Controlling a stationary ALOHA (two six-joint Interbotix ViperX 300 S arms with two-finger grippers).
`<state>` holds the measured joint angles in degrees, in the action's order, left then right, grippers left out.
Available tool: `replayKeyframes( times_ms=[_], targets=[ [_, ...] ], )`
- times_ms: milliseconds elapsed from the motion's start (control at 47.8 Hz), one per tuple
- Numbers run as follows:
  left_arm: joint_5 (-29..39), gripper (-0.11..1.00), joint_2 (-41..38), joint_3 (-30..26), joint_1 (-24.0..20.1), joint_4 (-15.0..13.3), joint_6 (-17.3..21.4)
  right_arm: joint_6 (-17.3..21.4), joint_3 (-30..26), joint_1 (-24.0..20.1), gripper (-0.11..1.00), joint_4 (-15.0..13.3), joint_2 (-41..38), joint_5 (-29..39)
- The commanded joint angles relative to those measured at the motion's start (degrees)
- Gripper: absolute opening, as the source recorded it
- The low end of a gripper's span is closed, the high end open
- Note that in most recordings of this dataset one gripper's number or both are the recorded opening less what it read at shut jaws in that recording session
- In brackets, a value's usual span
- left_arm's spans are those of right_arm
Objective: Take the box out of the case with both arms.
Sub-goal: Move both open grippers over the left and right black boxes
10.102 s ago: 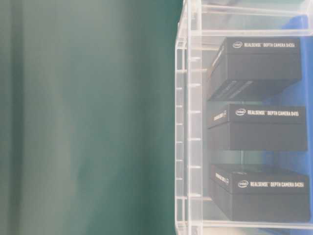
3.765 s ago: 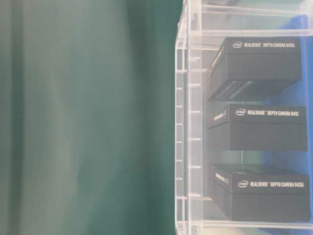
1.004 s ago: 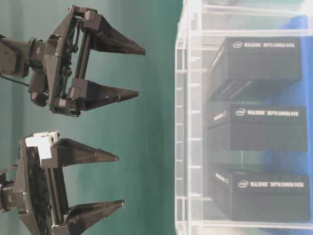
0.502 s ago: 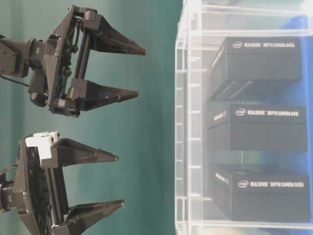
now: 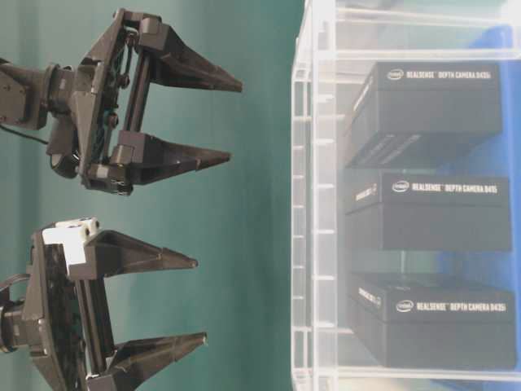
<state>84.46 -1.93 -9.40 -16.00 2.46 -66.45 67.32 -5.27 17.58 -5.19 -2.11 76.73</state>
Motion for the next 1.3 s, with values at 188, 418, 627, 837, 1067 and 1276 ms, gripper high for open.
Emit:
replayKeyframes(
  times_ms=[188, 418, 627, 837, 1067, 1276],
  targets=[
    [-0.2, 0.88, 0.8, -0.9, 0.1, 0.3, 0.1, 0.4, -1.4, -0.2, 0.93, 0.1, 0.9, -0.4],
    [-0.2, 0.88, 0.7, -0.9, 0.1, 0.3, 0.1, 0.4, -1.4, -0.3, 0.93, 0.1, 0.9, -0.7],
    [-0.2, 0.88, 0.7, -0.9, 0.1, 0.3, 0.1, 0.4, -1.4, -0.3, 0.93, 0.3, 0.9, -0.9],
    [-0.2, 0.88, 0.8, -0.9, 0.1, 0.3, 0.1, 0.4, -1.4, -0.3, 0.93, 0.2, 0.9, -1.0],
    [-0.2, 0.88, 0.8, -0.5, 0.3, 0.8, -0.1, 0.4, -1.4, -0.4, 0.93, 0.2, 0.8, -0.9],
    [-0.9, 0.88, 1.0, 1.8, 0.4, 1.4, -0.4, 0.4, -0.8, -0.6, 0.93, 0.2, 0.0, -0.9]
  ],
)
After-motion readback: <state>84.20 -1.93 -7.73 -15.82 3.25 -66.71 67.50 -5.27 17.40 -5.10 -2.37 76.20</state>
